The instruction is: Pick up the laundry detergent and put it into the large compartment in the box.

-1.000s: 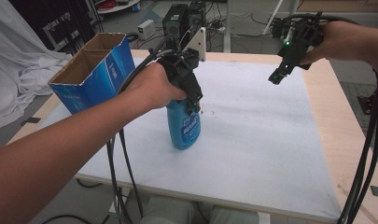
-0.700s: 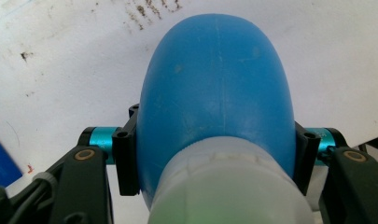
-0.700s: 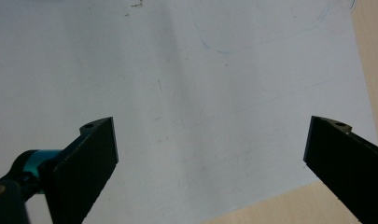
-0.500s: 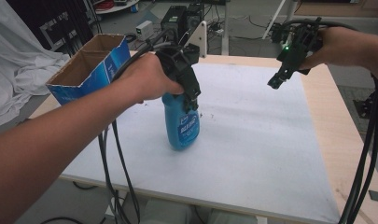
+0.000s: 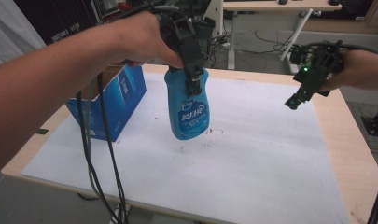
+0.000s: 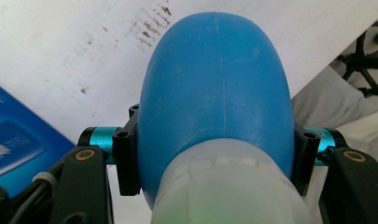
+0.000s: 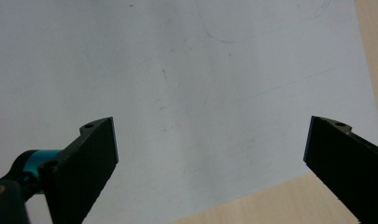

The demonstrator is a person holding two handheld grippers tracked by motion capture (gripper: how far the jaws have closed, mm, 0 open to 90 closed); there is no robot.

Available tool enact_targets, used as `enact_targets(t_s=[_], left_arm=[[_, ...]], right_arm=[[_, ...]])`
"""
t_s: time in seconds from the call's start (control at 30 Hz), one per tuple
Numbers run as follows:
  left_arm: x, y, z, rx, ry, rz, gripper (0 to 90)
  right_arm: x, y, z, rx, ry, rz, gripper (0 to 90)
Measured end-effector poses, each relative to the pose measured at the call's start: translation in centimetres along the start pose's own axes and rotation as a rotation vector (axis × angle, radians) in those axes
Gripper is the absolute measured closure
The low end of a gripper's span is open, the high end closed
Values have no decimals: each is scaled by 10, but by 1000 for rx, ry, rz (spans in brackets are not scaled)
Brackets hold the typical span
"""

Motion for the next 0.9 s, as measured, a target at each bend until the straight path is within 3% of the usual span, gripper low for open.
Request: enact_targets(t_s=[0.03,0.17,0.2,0.23,0.27,0.37,0.4,0.43,0.47,0.53,0.6,0.63,0.73,0.9], left_arm=[[5,-2,-14,-5,3,26,377],[12,-7,-33,-27,14,60,377],[17,-12,-42,-45,24,96,377],[19,-14,-45,-52,29,125,377],[19,-14,-45,-52,29,125,377],[30,-24,-53,-71,13,206,378],[30,-24,-53,-71,13,206,378],[33,-29,-56,-67,8,270,378],[33,-29,-56,-67,8,270,378],[39,-34,-60,-55,6,337,378],[40,-36,-62,-50,8,346,378],[43,-39,-64,-51,15,380,378],[51,-47,-70,-56,27,425,378],[61,-59,-76,-72,50,459,378]], right_arm=[[-1,-2,-1,2,-4,0,20],[-2,-6,-3,2,-11,11,20],[-2,-7,-3,6,-9,8,20],[-2,-7,-3,10,-11,16,20],[-2,-7,-3,4,-8,18,20],[-1,-5,-5,-11,-6,24,20],[-2,-5,-5,-15,-4,12,20],[-1,-4,-5,-17,-3,13,20],[-1,-4,-5,-11,-7,13,20],[1,-3,-4,-7,-6,8,20],[2,-2,-4,-4,-9,6,20],[2,-2,-4,-4,-9,6,20],[3,0,-5,-8,-9,7,20],[5,0,-4,1,-12,2,20]])
Point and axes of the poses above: each handheld gripper's, and its own axes: z roughly forward along the jaws, y roughly out of its top, x roughly to its left, the point moved 4 cm from there along z, roughly forward along the jaws, and after that the axes turned 10 degrees about z, right-handed, at the moved point
